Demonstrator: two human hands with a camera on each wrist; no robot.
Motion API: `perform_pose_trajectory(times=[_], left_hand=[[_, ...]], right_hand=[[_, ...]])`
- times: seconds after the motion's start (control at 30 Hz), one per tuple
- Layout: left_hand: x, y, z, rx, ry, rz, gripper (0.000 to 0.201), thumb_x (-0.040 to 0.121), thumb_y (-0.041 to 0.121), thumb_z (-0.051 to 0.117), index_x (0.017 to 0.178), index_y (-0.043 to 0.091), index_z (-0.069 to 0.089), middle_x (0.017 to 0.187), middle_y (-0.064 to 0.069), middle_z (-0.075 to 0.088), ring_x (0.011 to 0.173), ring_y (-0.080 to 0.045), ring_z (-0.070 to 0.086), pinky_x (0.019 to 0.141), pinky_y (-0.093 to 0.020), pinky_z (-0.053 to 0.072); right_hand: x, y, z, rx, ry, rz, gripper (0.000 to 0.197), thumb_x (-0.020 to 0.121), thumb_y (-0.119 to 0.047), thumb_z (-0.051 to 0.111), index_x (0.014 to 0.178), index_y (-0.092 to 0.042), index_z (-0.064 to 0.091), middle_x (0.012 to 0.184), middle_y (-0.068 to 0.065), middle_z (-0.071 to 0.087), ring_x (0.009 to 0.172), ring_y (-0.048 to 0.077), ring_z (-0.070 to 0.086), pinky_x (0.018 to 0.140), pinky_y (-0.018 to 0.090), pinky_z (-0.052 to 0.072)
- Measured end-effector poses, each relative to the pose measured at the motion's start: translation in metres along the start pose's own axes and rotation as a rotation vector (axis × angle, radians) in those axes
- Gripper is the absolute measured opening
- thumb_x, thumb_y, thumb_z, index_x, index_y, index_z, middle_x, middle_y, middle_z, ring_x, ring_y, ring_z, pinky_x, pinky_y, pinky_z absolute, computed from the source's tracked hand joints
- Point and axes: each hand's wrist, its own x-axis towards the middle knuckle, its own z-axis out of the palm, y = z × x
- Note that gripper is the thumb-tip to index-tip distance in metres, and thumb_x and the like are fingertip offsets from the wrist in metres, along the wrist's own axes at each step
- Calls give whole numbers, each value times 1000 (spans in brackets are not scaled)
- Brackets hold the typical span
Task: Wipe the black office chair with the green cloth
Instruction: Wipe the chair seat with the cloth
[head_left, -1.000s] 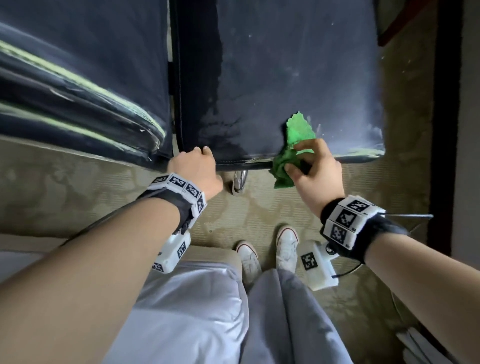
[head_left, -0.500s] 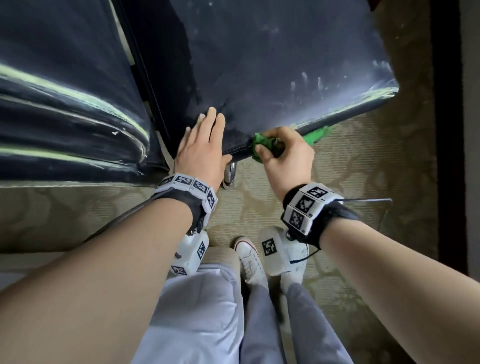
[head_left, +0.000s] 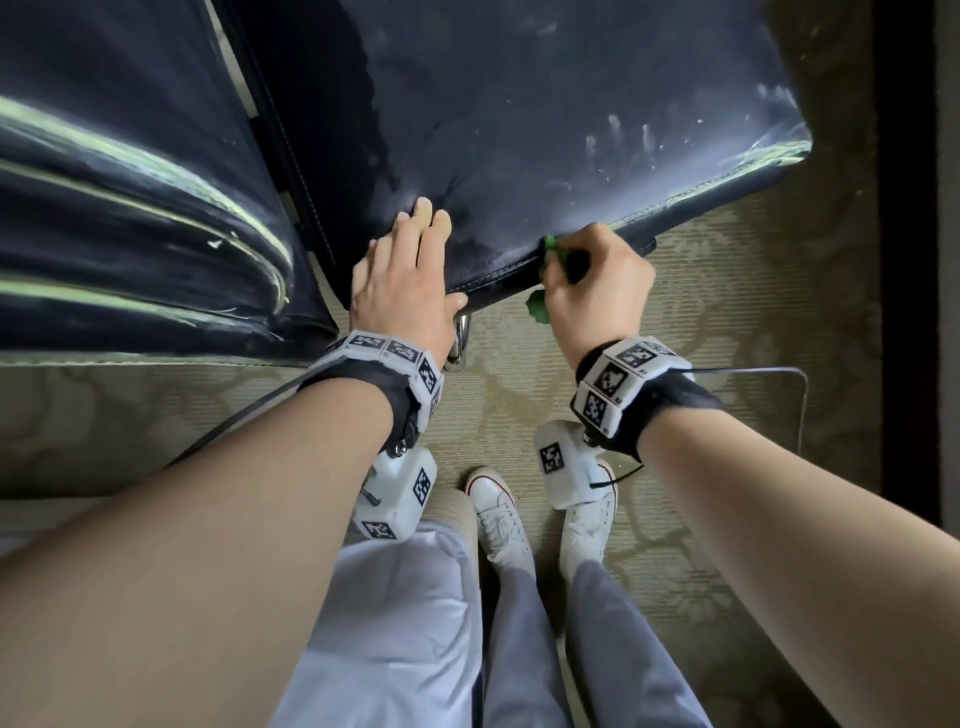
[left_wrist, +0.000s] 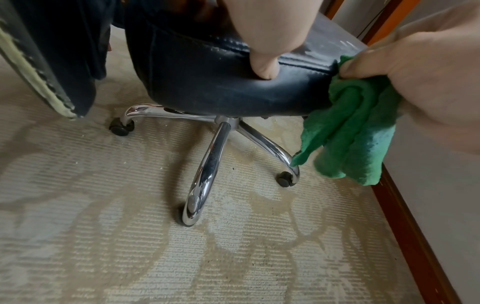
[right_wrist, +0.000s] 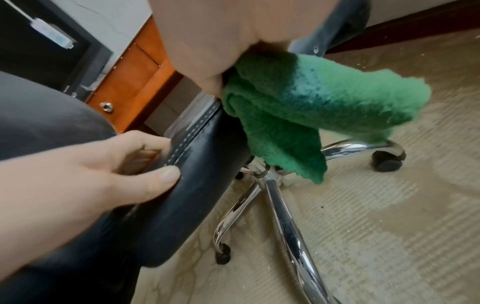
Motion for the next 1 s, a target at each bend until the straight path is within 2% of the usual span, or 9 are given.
perform_pose_trajectory(times=[0.17, 0.23, 0.43, 0.5, 0.57, 0.67, 0.77, 0.93, 1.0], left_hand=[[0, -1, 1, 9, 9, 0, 75, 90, 25, 70, 153, 19, 31, 162, 1, 24, 145, -26, 29, 114, -44, 28], [0, -1, 0, 4, 9, -2, 74, 90, 24, 70, 152, 18, 31, 163, 0, 23, 146, -26, 28, 115, -45, 27], [-1, 1, 0, -13, 8, -9, 75, 90, 24, 70, 153, 20, 30, 163, 2, 22, 147, -24, 25, 117, -45, 24], [-2, 4, 1, -18, 14, -23, 75, 90, 24, 70, 153, 21, 30, 163, 3, 21, 147, -24, 25, 117, -44, 24], [-2, 7, 3, -27, 19, -39, 75, 90, 23, 71, 153, 21, 30, 163, 3, 21, 147, -24, 25, 118, -45, 24], [-2, 11, 5, -38, 35, -57, 75, 88, 22, 73, 152, 21, 33, 162, 3, 24, 147, -24, 27, 117, -44, 24], [-1, 11, 5, -38, 28, -66, 75, 89, 22, 72, 152, 21, 32, 161, 3, 25, 147, -24, 26, 117, -44, 23], [0, 8, 4, -43, 15, -54, 75, 89, 22, 72, 152, 22, 32, 162, 4, 24, 147, -23, 25, 117, -44, 23], [0, 10, 4, -47, 18, -60, 75, 89, 22, 72, 152, 22, 32, 162, 5, 23, 147, -22, 25, 117, -44, 23]], right_hand=[[-23, -10, 12, -33, -166, -312, 10, 83, -8, 68, 91, -6, 73, 85, 10, 66, 69, 26, 64, 66, 24, 47], [-19, -8, 8, -71, -236, -342, 9, 82, -6, 67, 89, -6, 72, 86, 10, 66, 70, 27, 64, 63, 27, 51], [31, 18, -31, -151, -21, 96, 10, 83, -19, 64, 91, -13, 67, 95, 5, 73, 92, 27, 65, 78, 22, 36], [33, 17, -35, -157, -25, 157, 9, 84, -20, 63, 92, -14, 64, 98, 3, 73, 95, 27, 64, 80, 22, 34], [30, 11, -30, -123, -43, 153, 5, 84, -21, 64, 87, -18, 63, 95, 2, 74, 92, 25, 66, 78, 22, 38], [16, -2, -14, -57, -116, -7, 7, 80, -16, 68, 83, -10, 66, 86, 6, 73, 79, 26, 67, 73, 30, 48], [16, -7, -10, -97, -223, -96, 8, 82, -15, 66, 85, -8, 64, 86, 8, 69, 79, 30, 63, 70, 34, 48], [60, 11, -39, -249, -51, 121, 14, 84, -24, 59, 94, -14, 63, 98, 9, 70, 96, 34, 62, 79, 31, 40], [65, 12, -43, -275, -34, 138, 15, 86, -25, 58, 95, -15, 63, 100, 7, 70, 98, 33, 62, 80, 31, 41]])
